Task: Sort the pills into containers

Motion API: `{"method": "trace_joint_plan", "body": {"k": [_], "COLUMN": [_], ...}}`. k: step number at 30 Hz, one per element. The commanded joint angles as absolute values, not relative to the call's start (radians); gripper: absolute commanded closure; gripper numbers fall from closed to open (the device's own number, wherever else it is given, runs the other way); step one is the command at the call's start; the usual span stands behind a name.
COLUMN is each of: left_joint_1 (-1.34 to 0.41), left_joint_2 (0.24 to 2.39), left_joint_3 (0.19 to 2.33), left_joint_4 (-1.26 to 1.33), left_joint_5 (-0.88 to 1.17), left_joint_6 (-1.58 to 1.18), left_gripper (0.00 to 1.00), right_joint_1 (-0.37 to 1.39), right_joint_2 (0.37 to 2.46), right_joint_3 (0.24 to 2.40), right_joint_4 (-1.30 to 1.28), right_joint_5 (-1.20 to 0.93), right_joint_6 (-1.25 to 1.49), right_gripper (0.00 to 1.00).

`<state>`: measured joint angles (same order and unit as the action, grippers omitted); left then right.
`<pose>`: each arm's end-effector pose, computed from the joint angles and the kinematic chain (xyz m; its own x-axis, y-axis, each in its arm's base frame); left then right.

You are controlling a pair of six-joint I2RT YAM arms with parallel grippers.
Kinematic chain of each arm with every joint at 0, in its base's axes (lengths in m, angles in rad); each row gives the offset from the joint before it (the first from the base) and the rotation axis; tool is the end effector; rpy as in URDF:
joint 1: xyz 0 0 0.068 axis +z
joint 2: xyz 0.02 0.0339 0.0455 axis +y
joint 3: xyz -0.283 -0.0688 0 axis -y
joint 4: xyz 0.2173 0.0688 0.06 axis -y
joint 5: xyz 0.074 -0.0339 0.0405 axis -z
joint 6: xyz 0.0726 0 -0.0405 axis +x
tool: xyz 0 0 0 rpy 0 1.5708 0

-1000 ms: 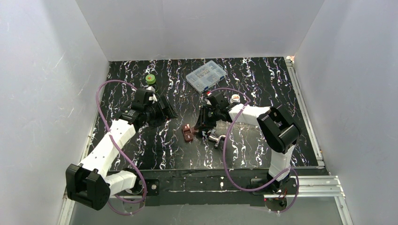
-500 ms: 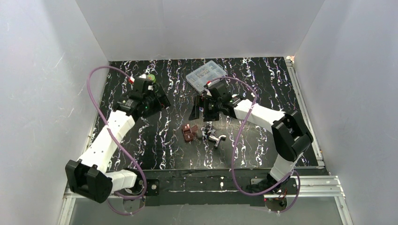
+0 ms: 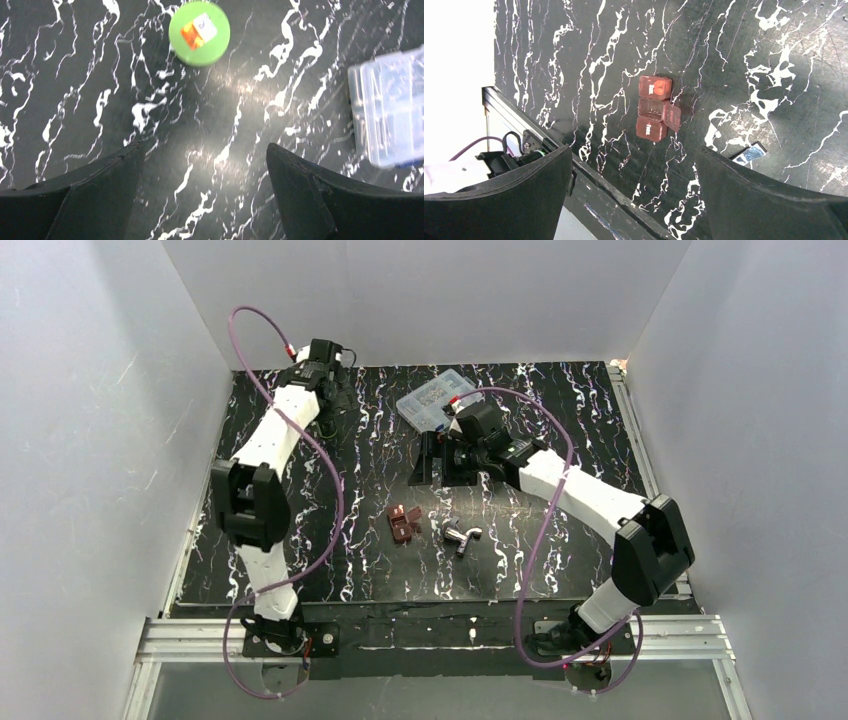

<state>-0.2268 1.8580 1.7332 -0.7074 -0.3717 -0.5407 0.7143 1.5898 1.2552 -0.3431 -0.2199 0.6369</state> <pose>0.4138 -0.0684 0.3127 -0.6029 -0.3531 -0.7154 -0.3955 0.9111 -0.1163 0.2640 0.2499 0.2909 -0.8374 0.0421 -0.5449 -0.3355 0.7476 0.5732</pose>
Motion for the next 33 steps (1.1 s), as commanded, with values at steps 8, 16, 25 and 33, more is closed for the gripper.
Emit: {"method": "trace_joint_plan", "body": {"k": [8,16,25,33], "left_joint_1": [-0.155,-0.132,-0.105,-0.105], "left_joint_2": [2.131,2.193,2.292,2.318], "left_joint_3": [2.068,2.113,2.206,2.239], "left_joint_4": [-0.798,-0.786,-0.797,-0.839], "left_joint_5": [-0.382,-0.337,-0.255,-0.262], "left_joint_6": [-0.511,-0.498,-0.488,-0.494], "left_gripper": [0.09,0.09,0.20,0.54], "right_joint_1": [0.716,0.717,0.716,0.716], "right_joint_2": [1.476,1.459,1.453,1.449], "right_joint_3": [1.265,1.269,1.274,1.269], "right_joint_4": [-0.412,-0.426,-0.446,-0.456], "right_joint_5": [-0.151,-0.140,-0.127,-0.109], "right_joint_6": [0.572,0.558,0.547,0.538], "right_gripper": [0.02,0.02,0.02,0.02]}}
